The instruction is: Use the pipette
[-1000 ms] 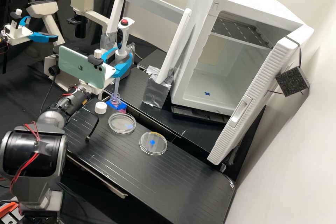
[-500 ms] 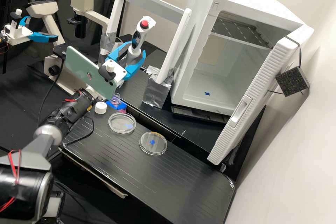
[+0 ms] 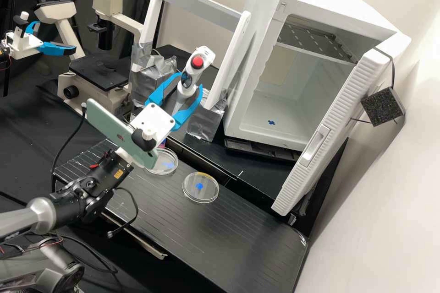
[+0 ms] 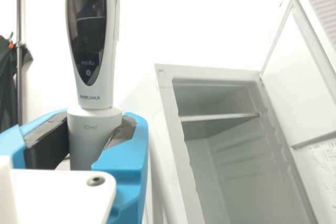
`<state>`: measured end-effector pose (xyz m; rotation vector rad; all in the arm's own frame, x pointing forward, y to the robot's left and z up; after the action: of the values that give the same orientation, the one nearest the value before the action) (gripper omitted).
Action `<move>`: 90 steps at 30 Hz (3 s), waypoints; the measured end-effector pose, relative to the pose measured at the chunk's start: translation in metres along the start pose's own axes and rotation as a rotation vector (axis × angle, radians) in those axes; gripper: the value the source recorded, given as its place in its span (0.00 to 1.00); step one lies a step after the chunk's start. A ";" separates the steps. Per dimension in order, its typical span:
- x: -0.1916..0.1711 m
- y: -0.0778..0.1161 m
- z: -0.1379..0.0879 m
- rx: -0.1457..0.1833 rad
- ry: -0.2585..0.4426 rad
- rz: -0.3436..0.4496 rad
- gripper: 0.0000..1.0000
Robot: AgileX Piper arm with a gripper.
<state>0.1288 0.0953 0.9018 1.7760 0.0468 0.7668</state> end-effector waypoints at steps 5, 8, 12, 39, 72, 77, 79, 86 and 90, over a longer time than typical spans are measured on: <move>-0.013 0.002 0.011 -0.045 -0.032 -0.038 0.00; -0.020 0.002 0.015 -0.056 -0.054 -0.039 0.00; -0.027 0.001 0.017 -0.066 -0.064 -0.031 0.00; -0.037 -0.001 0.018 -0.051 -0.071 -0.028 0.00; 0.139 -0.050 -0.038 -0.209 0.072 -0.556 0.00; 0.179 -0.057 -0.050 -0.246 -0.010 -0.555 0.00; 0.194 -0.063 -0.056 -0.251 -0.028 -0.559 0.00; 0.222 -0.091 -0.066 -0.267 -0.145 -0.607 0.00; 0.230 -0.105 -0.071 -0.280 -0.183 -0.633 0.00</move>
<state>0.3089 0.2850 0.9292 1.4338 0.3454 0.1424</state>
